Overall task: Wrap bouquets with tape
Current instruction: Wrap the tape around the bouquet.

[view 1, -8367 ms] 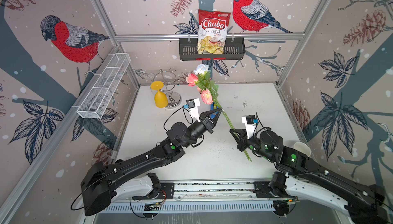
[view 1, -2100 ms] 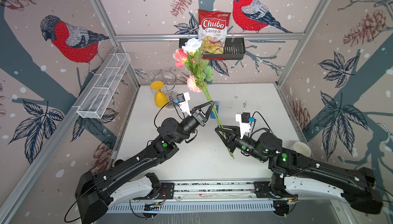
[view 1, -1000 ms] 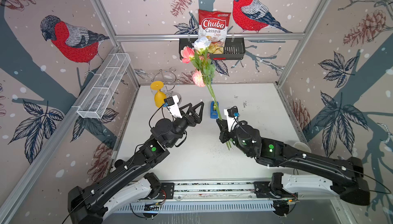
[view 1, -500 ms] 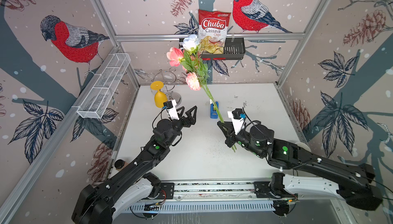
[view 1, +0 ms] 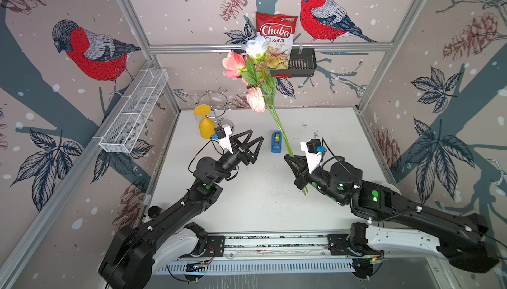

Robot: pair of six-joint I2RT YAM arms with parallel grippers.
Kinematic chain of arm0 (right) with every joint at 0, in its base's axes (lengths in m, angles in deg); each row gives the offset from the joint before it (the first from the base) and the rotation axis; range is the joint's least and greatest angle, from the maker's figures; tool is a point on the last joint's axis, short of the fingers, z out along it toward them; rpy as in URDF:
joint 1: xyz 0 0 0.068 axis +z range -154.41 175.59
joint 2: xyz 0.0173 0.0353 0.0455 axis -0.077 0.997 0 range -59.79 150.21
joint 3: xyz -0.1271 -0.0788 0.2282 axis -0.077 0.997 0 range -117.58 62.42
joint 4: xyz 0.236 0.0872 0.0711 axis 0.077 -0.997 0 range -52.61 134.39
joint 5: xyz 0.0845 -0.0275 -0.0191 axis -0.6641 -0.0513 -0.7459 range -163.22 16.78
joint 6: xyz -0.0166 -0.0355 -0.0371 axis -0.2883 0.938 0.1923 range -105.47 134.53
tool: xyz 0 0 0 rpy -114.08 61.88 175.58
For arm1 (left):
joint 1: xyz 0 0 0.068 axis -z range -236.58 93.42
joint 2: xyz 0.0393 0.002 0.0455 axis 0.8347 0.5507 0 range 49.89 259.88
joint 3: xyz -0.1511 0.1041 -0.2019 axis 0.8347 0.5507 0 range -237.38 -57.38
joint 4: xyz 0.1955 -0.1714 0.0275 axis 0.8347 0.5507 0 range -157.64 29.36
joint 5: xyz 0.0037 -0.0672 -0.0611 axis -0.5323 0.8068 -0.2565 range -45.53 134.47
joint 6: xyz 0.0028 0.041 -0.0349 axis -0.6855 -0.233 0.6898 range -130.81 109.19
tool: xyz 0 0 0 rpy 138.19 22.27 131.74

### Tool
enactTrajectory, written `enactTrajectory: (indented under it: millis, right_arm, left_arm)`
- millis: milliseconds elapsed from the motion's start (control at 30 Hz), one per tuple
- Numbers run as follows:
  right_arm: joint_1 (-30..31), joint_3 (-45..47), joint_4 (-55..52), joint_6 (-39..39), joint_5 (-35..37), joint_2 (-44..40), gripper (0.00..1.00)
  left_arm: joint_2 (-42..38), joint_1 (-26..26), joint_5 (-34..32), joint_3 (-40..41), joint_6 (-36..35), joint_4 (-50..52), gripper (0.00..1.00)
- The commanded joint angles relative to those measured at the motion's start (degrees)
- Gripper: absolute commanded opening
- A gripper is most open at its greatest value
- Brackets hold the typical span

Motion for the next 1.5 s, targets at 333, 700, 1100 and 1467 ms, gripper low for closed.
enactTrajectory:
  millis: [333,700,1100,1467]
  right_arm:
    - [0.12,-2.42,-1.02,-1.58,12.47,2.46,0.0]
    - [0.12,-1.9,-1.85,-2.63,13.13,6.37,0.0]
    - [0.55,-2.34,0.19,-3.03,12.21,11.2,0.0]
    - [2.22,-2.22,2.04,-2.2,11.05,12.61,0.0]
  left_arm:
    - [-16.53,-0.02,-33.05,-8.5,-2.51,46.61,0.78]
    - [-9.92,4.28,-4.5,-17.39,6.91,37.44,0.56]
    - [1.01,14.77,-15.54,-23.76,5.09,36.98,0.52]
    - [6.86,14.84,-19.27,-24.28,5.1,32.34,0.51]
